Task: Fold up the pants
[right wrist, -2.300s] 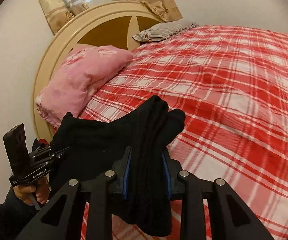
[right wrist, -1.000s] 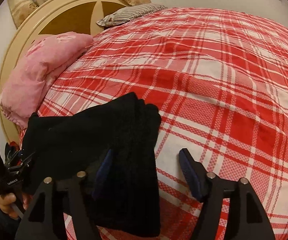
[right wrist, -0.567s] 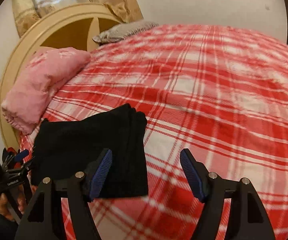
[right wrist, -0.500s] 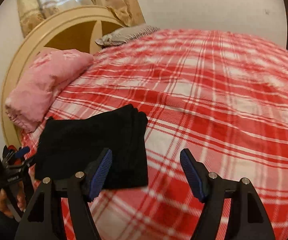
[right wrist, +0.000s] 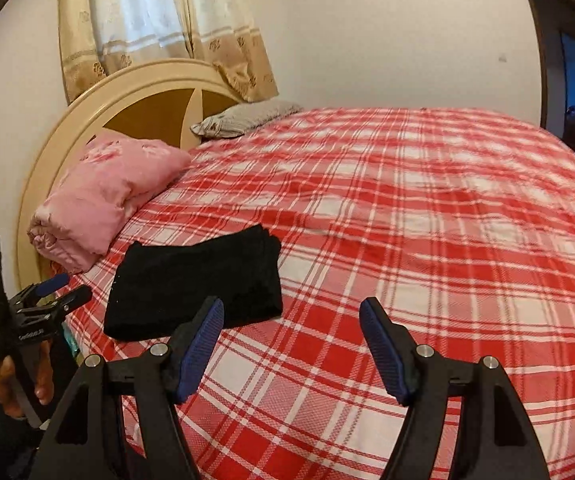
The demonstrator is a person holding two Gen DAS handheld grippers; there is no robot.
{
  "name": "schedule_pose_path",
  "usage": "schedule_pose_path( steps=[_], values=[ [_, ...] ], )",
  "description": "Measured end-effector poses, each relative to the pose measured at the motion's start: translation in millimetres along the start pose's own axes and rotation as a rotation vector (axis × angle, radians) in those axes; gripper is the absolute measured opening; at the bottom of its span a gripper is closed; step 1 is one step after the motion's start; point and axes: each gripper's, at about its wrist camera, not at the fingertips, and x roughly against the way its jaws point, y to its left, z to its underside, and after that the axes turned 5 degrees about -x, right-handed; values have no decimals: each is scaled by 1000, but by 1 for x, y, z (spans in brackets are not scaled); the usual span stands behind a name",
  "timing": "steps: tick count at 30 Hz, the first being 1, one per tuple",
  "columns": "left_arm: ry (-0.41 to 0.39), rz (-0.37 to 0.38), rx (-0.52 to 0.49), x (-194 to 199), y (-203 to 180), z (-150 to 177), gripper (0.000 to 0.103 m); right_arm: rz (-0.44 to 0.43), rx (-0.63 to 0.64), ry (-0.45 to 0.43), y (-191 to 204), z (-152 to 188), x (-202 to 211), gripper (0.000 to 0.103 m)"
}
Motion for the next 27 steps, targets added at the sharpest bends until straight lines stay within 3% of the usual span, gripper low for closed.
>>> schedule_pose_path(
  steps=[4, 27],
  values=[
    [-28, -5, -20, 9, -6, -1, 103, -8, 17, -29, 8, 0, 9, 72],
    [-12, -13, -7, 7, -3, 3, 103, -16, 41, -32, 18, 5, 8, 72]
  ],
)
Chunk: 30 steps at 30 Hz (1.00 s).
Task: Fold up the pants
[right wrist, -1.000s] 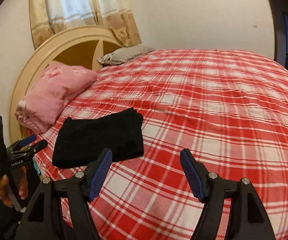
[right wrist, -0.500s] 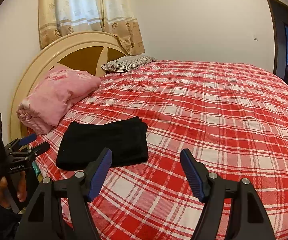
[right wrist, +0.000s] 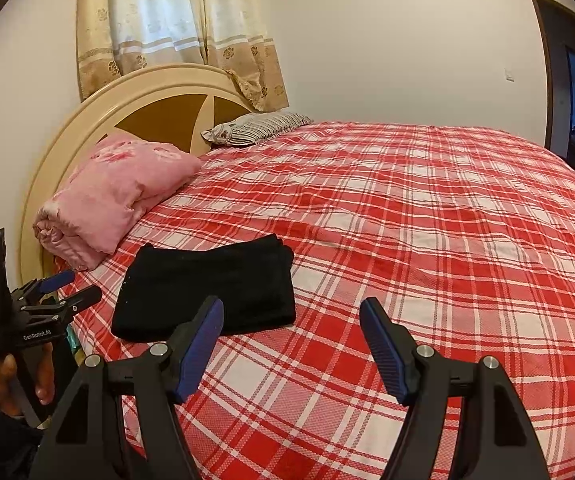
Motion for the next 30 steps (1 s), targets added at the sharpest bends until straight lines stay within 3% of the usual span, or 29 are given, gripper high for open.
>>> schedule_pose_path(
  steps=[25, 30],
  values=[
    [6, -4, -8, 2, 1, -1, 103, -2, -3, 2, -1, 2, -2, 72],
    [-29, -22, -7, 10, 1, -4, 103, 0, 6, -6, 1, 2, 0, 72]
  ],
)
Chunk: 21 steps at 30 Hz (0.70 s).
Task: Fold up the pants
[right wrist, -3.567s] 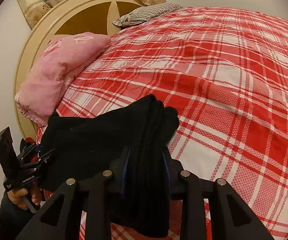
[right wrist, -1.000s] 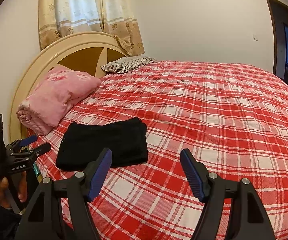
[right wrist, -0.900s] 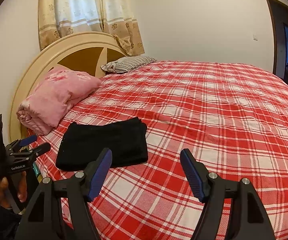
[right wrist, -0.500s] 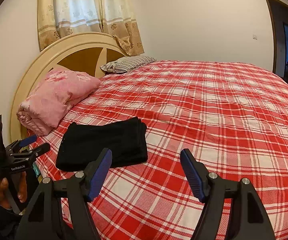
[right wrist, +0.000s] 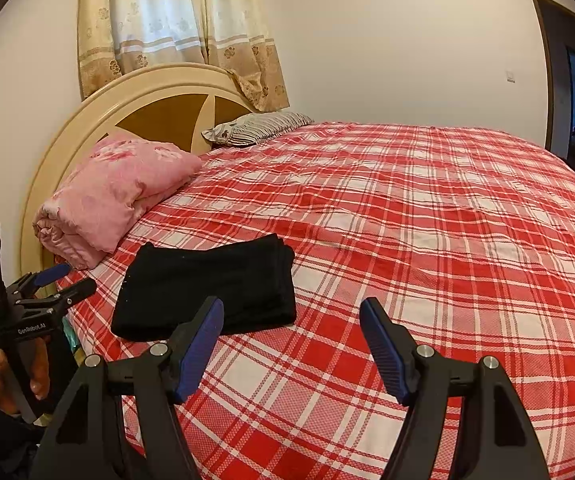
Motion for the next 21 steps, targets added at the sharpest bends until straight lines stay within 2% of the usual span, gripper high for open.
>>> schedule_pose_path(
  steps=[21],
  values=[
    [-16, -19, 19, 0, 6, 1, 103, -1, 23, 0, 6, 1, 1, 72]
  ],
)
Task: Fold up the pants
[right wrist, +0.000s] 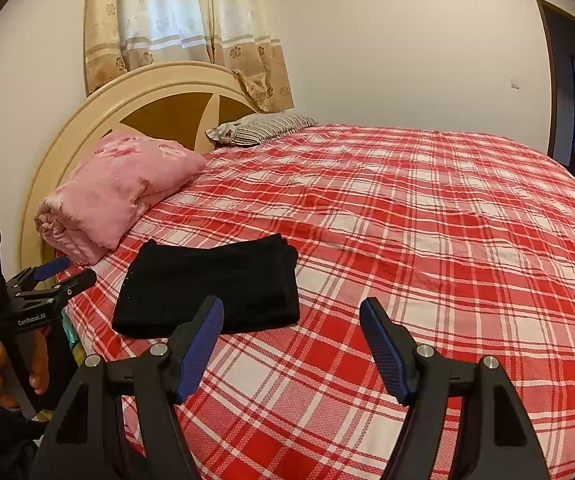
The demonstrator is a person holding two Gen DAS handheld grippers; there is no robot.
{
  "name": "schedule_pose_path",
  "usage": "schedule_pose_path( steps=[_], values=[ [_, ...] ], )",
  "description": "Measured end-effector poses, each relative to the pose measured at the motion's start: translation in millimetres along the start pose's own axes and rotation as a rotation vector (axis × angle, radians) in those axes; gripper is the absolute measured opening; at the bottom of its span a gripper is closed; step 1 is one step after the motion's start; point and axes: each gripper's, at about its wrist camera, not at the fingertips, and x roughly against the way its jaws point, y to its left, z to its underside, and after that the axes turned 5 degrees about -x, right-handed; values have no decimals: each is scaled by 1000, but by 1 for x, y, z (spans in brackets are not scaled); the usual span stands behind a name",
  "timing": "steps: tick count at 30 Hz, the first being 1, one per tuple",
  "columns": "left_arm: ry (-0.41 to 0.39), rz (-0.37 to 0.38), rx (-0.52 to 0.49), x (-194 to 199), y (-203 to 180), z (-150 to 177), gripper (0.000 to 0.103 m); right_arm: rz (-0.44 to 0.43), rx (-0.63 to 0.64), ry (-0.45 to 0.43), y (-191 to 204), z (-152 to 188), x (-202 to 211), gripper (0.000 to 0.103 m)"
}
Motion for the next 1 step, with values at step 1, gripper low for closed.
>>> schedule_pose_path(
  steps=[1],
  values=[
    [1, 0, -1, 0, 0, 0, 103, 1, 0, 1, 0, 0, 0, 72]
  ],
)
